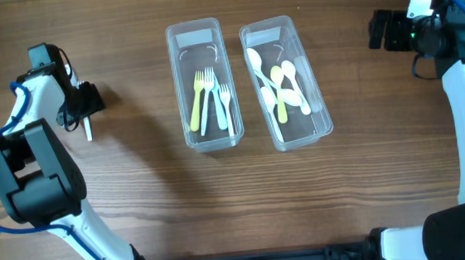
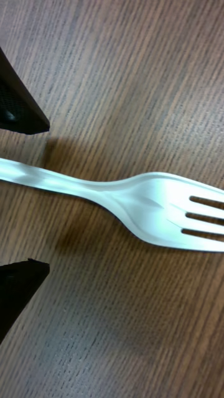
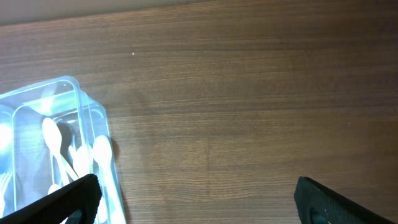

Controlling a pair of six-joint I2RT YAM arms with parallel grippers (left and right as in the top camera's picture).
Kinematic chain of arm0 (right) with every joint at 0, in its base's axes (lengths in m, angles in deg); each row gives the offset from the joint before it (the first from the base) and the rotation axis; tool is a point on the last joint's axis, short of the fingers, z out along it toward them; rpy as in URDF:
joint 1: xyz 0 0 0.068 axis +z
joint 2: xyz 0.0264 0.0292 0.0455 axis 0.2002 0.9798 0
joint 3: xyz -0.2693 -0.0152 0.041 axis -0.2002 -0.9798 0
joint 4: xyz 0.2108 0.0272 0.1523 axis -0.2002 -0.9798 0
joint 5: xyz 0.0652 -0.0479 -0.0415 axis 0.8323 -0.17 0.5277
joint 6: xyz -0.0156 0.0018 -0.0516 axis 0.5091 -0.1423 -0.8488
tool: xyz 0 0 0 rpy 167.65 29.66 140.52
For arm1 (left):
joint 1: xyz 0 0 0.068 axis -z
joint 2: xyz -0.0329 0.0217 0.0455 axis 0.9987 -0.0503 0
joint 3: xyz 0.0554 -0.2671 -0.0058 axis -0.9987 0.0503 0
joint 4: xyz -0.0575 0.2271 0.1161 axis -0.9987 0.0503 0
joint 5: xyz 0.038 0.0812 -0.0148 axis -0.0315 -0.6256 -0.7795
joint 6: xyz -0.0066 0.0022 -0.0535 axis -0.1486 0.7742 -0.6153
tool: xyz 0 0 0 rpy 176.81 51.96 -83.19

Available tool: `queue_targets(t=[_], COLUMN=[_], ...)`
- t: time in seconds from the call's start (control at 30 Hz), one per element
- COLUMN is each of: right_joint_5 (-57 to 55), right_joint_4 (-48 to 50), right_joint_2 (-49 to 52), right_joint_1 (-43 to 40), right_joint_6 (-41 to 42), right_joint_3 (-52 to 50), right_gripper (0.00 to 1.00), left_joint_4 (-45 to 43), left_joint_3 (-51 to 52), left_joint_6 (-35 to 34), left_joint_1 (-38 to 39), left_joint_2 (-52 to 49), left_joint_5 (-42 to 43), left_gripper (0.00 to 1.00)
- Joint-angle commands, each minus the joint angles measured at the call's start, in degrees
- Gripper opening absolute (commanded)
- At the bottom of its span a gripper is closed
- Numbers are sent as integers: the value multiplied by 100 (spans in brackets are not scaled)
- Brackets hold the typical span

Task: Pack container
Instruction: 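Move the left gripper over the last white fork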

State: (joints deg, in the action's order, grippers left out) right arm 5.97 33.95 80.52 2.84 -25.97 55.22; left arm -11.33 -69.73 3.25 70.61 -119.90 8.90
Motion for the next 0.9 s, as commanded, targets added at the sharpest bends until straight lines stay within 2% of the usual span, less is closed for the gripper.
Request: queue_targets(t=[0.0,0.17,0.3,0.33,0.4,0.47,0.57,0.87], right_joint_5=[-44,-44,-44,-44,-44,-44,-44,-44], right_joint_4=[20,20,20,20,20,20,20,20], right_joint_2=[2,2,2,2,2,2,2,2], right_joint_1=[17,17,17,17,17,17,17,17], right_joint_6=[48,48,46,46,46,46,48,48], right_joint_3=[52,52,52,52,52,52,52,52], right_gripper=[100,100,100,100,100,100,100,100], left_joint_4=[-48,-151,-238,-262,-299,-306,-302,-164], left_joint_3=[39,39,39,37,37,37,37,37], left_joint_6=[116,118,116,116,116,116,114,105], left_joint_1=[-17,-17,-17,-17,-17,-17,-17,-11], left_joint_2=[-216,-409,-437,-437,-437,-437,-437,-175], left_joint_5=[-11,-13,-13,-13,-13,-13,-11,-11], left_gripper=[69,73,72,63,39,26,18,4])
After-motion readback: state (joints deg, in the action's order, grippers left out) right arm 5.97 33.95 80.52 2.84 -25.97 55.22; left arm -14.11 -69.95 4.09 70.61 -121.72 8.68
